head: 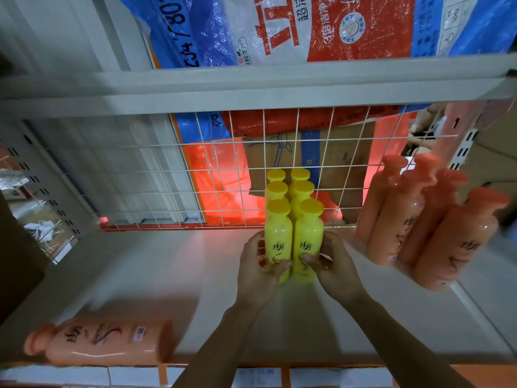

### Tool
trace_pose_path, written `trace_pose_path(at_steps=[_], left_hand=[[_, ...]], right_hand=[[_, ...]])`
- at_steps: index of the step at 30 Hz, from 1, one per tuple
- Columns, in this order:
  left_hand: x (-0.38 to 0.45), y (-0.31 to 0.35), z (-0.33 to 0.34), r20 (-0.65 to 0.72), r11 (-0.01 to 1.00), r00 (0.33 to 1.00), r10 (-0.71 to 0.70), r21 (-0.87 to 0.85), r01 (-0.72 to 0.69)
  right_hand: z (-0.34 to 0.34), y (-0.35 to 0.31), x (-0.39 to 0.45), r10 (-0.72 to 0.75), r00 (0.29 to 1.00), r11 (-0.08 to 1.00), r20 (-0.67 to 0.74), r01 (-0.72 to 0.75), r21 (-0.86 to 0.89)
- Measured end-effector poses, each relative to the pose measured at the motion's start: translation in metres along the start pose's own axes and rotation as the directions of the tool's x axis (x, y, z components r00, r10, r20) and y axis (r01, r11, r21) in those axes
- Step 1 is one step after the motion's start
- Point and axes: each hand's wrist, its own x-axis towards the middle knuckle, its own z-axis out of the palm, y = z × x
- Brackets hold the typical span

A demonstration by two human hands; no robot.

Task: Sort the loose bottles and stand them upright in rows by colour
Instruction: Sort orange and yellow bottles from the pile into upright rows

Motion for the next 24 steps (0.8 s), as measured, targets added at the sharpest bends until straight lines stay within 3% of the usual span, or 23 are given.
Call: trace_pose_path(at_steps=[10,19,22,24], left_hand=[[0.006,-0.011,0.011,-0.066,0.999,0.998,0.01,0.054,-0.006],[0.004,-0.009,0.016,-0.051,1.0,0.999,0.003,-0.009,-0.004],[0.002,-0.004,0.008,0.009,0.997,0.999,-0.035,0.073,0.034],[-0.004,0.003,-0.006,0.018,0.972,0.998,-0.058,0.228,0.053]], right_hand=[[-0.002,0.009,0.0,-0.047,0.999,0.988,0.007,0.047,-0.147],[0.003,0.004,-0.001,-0.025,0.999,0.992,-0.033,0.021,-0.126],[0.002,-0.003,-0.004,0.02,0.998,0.996,-0.053,-0.024,-0.084],[0.005,-0.015,-0.009,0.016,0.985,0.992,-0.171,-0.038,-0.124]])
